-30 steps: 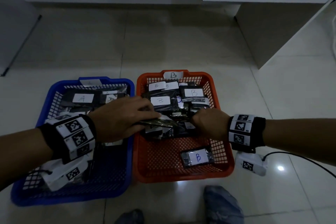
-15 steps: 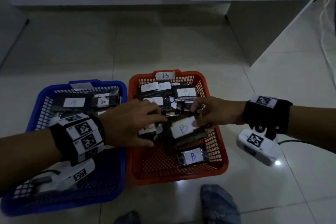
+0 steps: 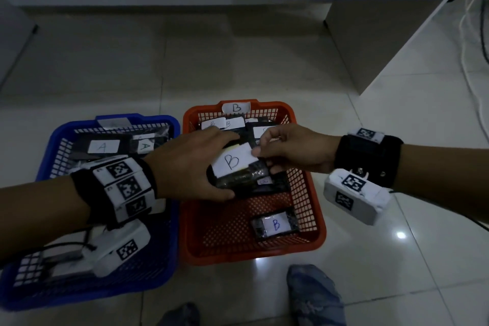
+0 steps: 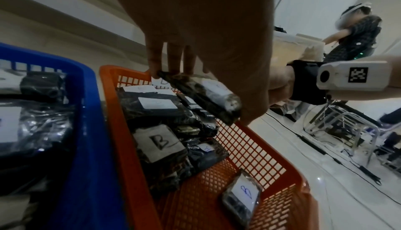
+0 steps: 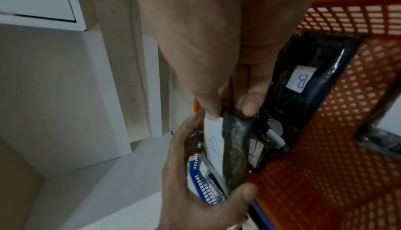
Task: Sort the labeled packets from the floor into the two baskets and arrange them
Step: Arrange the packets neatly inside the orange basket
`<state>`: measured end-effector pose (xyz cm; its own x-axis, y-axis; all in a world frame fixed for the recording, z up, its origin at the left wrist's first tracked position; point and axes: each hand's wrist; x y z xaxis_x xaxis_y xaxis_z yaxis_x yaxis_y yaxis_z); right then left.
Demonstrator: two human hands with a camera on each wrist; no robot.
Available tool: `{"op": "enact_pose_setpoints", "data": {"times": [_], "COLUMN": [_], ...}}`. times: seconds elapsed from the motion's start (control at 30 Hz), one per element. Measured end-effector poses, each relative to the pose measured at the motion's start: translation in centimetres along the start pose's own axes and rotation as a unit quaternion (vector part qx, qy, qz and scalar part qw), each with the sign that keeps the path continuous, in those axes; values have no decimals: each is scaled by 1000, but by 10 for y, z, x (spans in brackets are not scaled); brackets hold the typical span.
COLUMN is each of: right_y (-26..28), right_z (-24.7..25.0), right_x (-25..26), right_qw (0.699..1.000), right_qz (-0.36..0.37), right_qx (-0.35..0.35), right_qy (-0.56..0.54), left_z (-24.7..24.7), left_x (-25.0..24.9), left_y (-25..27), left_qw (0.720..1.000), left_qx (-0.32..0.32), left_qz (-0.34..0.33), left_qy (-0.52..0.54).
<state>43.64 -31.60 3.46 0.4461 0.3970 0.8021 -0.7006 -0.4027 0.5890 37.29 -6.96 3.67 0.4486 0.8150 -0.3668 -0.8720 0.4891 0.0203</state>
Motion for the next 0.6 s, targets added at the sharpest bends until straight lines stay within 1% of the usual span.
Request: {"op": "enact_pose_setpoints", "data": {"times": [0.03, 0.07, 0.1, 0.13, 0.2, 0.23, 0.3, 0.33, 0.37, 0.43, 0.5, 0.57, 0.6], "right_y": [0, -1, -3, -4, -8, -9, -12, -13, -13, -14, -14, -15, -15], "right_z": [1, 5, 8, 7, -2, -11, -31, -39, -45, -49, -50, -51, -50], "right_x": [0, -3, -6, -11, -24, -31, -39, -42, -44, -48, -50, -50, -51], "right_qw": [999, 994, 980, 956, 889, 847, 753, 709, 684, 664, 649, 646, 655], "right_qz": [15, 43, 73, 90, 77, 66, 78, 89, 100, 123, 129, 122, 114], "right_qx": [-15, -24, -10, 28, 136, 175, 205, 205, 200, 197, 197, 191, 189], "right_qy": [32, 97, 186, 278, 431, 498, 621, 668, 694, 711, 724, 728, 723], "left_z": [2, 5, 8, 11, 13, 13, 13, 12, 11, 8, 5, 5, 6], "left_x": [4, 8, 12, 18, 26, 29, 31, 30, 30, 28, 28, 30, 30], "left_y": [1, 3, 5, 8, 12, 14, 15, 16, 17, 19, 20, 21, 20], "left_qw": [1000, 1000, 999, 998, 998, 998, 997, 997, 997, 998, 999, 999, 999], "left_qx": [-6, -12, -18, -22, -23, -23, -20, -17, -15, -15, -16, -14, -13], "left_qz": [11, 20, 28, 36, 49, 51, 50, 48, 44, 32, 19, 17, 19], "left_qy": [-9, -20, -32, -40, -42, -43, -49, -53, -56, -53, -46, -44, -44]}}
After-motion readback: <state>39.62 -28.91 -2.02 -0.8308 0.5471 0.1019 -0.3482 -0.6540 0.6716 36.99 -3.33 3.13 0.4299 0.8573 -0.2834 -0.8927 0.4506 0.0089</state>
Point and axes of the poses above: each hand's wrist, its own y-axis away from the middle knuckle, its own z-axis out of the back of the hand, x = y × z, and after that the axes turned 10 degrees about -x, right-handed
